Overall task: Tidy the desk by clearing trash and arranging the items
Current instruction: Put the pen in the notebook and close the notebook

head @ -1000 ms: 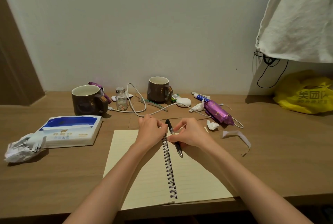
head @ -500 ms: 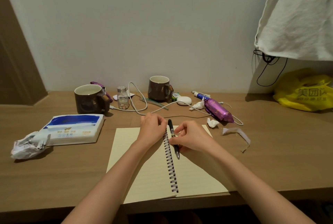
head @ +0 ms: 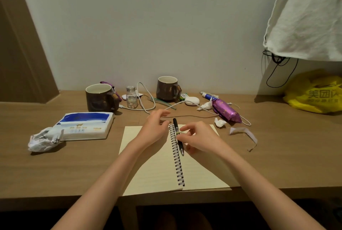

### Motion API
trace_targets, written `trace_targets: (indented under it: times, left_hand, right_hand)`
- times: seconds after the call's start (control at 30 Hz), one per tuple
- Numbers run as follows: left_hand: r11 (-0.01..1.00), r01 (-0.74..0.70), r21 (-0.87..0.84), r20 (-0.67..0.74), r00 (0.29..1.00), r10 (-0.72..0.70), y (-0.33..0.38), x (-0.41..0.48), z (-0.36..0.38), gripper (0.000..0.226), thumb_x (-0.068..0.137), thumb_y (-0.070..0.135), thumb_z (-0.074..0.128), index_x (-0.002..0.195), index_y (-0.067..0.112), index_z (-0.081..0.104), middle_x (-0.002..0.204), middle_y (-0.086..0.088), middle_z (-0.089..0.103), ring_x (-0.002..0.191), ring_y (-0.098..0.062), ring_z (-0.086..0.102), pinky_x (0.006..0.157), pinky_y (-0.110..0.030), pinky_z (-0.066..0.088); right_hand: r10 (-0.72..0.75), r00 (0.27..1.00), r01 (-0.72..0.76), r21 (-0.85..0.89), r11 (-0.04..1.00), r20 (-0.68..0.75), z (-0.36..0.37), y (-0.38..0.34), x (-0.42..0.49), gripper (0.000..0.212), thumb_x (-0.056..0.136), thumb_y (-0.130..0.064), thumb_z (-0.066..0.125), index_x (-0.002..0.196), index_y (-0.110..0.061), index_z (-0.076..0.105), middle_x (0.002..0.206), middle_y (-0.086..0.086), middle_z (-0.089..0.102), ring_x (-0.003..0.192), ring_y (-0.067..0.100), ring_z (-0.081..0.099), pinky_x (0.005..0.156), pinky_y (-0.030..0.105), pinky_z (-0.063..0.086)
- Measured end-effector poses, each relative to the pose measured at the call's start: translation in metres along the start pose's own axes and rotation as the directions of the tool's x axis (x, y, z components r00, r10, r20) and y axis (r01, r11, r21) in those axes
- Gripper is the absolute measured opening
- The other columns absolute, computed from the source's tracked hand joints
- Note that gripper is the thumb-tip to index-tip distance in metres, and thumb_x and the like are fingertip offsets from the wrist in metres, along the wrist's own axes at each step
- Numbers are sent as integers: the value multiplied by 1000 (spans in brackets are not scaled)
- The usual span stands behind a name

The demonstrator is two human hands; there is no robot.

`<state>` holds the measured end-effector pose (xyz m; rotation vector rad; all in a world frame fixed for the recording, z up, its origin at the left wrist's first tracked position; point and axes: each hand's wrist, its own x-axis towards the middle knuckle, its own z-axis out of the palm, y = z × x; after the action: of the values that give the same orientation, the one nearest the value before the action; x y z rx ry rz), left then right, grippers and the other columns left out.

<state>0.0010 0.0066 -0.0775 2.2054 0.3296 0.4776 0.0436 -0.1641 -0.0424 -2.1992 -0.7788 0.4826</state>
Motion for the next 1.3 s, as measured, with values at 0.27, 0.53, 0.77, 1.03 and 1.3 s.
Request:
trace_targets:
  times: [0.27,0.53,0.77,1.03,1.3]
  left_hand:
    - [933,-120,338,344,939,-4,28,-112,-56,74,76,69,48,142,44,25,151,18,21,139,-3,16,115,-31,20]
    - [769,-246,590,380,925,5,0,-164,-61,76,74,73,37,140,56,5,155,21,-2,145,-9,-6,119,-43,1]
    - [906,-281,316,12,956,292,-4,-175,-76,84,76,18,73,138,54,28,154,22,9,142,1,10,113,-30,20]
    - [655,222,-722,14,951,-308,26,-163,-66,45,92,24,52,136,33,44,109,11,70,105,-12,63,84,-35,54]
    - [706,135,-696,42,988,-148,65,-152,-53,58,76,48,53,127,23,48,101,5,68,79,1,69,58,-13,52]
  right_hand:
    - [-364,931,349,-263,900,-12,3,30,-22,37,97,-38,48,134,-42,47,139,-15,49,129,7,38,104,27,33]
    - [-335,936,350,-387,853,108,17,38,-29,43,100,-48,29,143,-45,31,154,-14,28,144,12,18,119,39,13]
    - [-356,932,356,-338,871,65,19,37,-34,43,101,-44,32,144,-43,31,150,-15,36,140,11,27,111,32,24]
    - [-222,894,76,-356,931,-388,18,47,-32,36,96,-43,44,131,-36,50,128,-9,61,125,19,48,107,46,30]
    - [-220,956,142,-346,927,-196,-12,55,-40,35,102,-22,34,128,-21,57,139,-6,50,134,13,39,104,29,29]
